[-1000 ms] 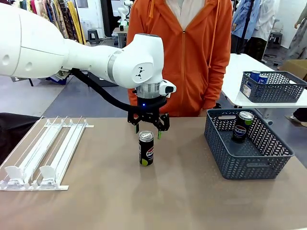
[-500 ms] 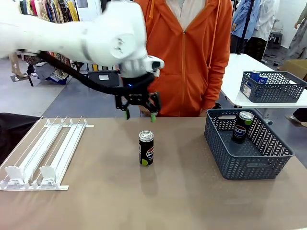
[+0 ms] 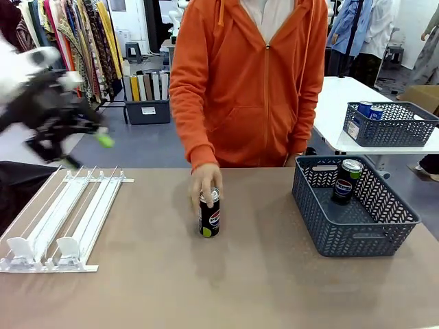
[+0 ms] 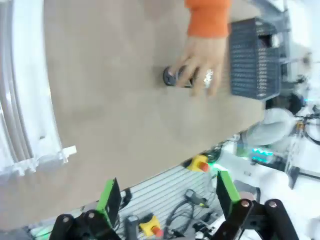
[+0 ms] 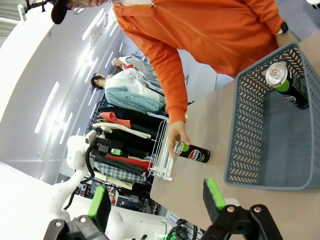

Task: Retrieve and store the cans from the dispenser.
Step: Pick up one can from the Automatic Can Dispenser and place it in the middle of the table.

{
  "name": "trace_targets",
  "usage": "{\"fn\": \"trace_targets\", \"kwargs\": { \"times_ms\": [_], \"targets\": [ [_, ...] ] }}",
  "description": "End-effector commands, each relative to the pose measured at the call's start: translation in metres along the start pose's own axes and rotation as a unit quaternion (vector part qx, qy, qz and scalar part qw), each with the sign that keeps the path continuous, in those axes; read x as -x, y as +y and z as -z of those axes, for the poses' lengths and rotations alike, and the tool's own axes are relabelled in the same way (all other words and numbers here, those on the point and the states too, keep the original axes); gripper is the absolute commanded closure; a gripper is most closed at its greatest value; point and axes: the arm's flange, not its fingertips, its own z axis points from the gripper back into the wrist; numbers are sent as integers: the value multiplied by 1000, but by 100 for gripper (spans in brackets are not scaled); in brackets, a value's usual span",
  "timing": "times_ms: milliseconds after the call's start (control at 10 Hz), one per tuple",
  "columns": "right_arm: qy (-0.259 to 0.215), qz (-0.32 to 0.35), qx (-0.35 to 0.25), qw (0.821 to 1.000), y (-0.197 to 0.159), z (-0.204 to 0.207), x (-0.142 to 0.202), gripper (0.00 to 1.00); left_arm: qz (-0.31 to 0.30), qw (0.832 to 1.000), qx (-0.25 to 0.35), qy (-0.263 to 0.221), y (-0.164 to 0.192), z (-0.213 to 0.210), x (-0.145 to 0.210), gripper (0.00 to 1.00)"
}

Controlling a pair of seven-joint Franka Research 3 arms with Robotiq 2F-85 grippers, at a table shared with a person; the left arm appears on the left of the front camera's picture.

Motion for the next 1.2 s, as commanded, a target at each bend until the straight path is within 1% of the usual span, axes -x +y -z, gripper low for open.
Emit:
{"fn": "trace_targets", "kwargs": {
  "times_ms": [0, 100, 200, 300, 400, 500, 600, 1100],
  "targets": [
    [-10, -6, -13, 1000, 3, 2, -4, 0, -4, 987, 158, -14, 90, -32, 26, 0],
    [-10, -6, -13, 1000, 3, 2, -4, 0, -25, 978, 202, -40, 128, -39, 41, 0],
    [-10, -6, -13, 1000, 3, 2, -4, 0, -14, 966, 255, -52, 160, -38, 52, 0],
    [-10, -6, -13, 1000, 3, 2, -4, 0, -9, 952, 299, -67, 184, -33, 60, 0],
    [-10, -6, -13, 1000, 3, 2, -4, 0, -15, 946, 316, -79, 193, -26, 63, 0],
    [-10, -6, -13, 1000, 3, 2, -4, 0, 10, 958, 282, -43, 185, -18, 52, 0],
    [-10, -6, -13, 1000, 3, 2, -4, 0, -24, 953, 291, -84, 195, -41, 76, 0],
    [-10, -6, -13, 1000, 3, 2, -4, 0, -24, 953, 291, -84, 195, -41, 76, 0]
  ]
}}
